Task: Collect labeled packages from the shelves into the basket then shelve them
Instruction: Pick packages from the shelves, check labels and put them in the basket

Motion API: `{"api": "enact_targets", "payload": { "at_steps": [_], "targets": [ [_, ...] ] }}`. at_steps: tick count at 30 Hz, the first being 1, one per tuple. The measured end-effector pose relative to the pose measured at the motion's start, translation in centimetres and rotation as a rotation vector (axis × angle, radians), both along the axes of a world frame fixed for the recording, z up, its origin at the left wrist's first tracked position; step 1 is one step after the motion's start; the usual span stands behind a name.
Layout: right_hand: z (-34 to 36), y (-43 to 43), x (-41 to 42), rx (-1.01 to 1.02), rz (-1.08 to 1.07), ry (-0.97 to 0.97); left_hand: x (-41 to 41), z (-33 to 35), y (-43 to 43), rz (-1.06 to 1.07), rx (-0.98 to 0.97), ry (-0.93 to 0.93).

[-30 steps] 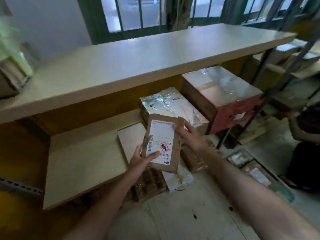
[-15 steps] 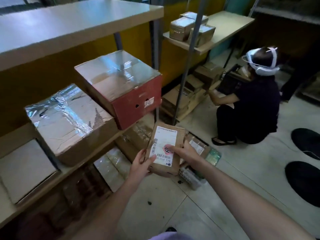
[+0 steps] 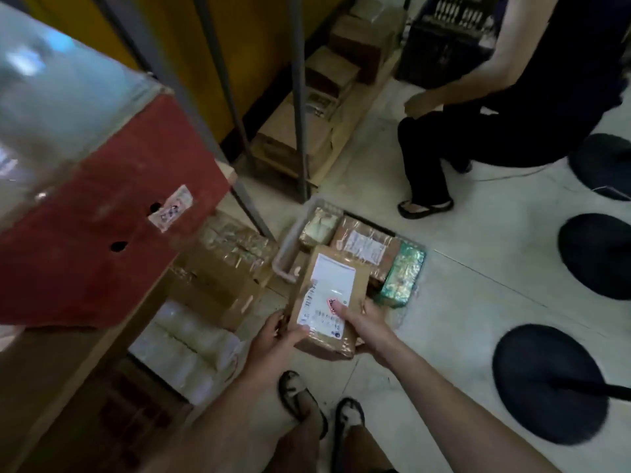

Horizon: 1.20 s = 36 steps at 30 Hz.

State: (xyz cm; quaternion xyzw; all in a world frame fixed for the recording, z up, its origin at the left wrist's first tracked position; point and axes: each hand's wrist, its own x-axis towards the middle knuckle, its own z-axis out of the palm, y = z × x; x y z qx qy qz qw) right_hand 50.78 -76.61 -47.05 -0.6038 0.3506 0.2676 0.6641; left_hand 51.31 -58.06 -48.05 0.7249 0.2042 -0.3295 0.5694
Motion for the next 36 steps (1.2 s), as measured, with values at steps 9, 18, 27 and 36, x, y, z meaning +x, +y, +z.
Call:
{"api": "enact_targets", "payload": {
  "at_steps": [9, 18, 27, 36],
  "targets": [
    [-15.4, -5.6, 13.4, 0.054, 0.019, 0.082, 12.5, -14.4, -4.5, -0.039, 0.073, -0.028],
    [-28.4, -6.4, 27.3, -0.2, 0.043, -0.029, 21.6, -28.3, -10.7, 0.096, 0.053, -0.138],
    [-34.3, -4.0, 31.6, -0.282, -0.02, 0.018, 23.5, -33.6, -10.6, 0.06, 0.014, -0.094],
    [-35.2, -4.3, 31.2, -0.699, 0.292, 0.059, 24.3, -32.8, -9.4, -0.204, 0.118, 0.059]
  ]
}}
